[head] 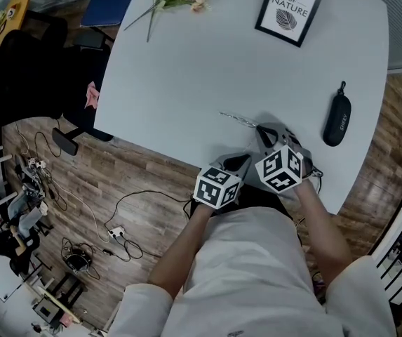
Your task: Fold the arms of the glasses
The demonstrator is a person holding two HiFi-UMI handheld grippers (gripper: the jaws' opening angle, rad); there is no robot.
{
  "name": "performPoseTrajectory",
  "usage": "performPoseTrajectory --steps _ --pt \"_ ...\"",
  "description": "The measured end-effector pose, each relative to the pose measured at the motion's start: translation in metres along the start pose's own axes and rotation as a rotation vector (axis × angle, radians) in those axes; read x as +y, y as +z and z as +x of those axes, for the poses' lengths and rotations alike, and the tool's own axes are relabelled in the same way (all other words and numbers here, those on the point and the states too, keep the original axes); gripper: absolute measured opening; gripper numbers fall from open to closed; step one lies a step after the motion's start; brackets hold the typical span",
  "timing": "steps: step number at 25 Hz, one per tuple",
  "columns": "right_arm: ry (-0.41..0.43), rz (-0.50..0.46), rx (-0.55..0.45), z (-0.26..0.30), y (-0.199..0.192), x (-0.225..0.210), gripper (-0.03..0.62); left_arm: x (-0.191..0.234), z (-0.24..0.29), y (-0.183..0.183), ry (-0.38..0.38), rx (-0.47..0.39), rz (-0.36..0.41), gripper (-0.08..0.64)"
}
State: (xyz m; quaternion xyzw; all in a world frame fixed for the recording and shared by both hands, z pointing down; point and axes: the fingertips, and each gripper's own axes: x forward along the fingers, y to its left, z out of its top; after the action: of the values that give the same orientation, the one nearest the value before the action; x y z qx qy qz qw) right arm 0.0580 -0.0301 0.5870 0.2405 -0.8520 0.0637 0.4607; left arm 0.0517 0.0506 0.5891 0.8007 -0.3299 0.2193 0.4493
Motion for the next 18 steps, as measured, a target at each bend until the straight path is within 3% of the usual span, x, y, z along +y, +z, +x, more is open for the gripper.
performPoseTrajectory --steps 18 --pt "0.02 -0.006 0.007 0.002 0.002 0.004 0.011 0.027 -0.01 0.005 0.075 -0.004 0.069 0.02"
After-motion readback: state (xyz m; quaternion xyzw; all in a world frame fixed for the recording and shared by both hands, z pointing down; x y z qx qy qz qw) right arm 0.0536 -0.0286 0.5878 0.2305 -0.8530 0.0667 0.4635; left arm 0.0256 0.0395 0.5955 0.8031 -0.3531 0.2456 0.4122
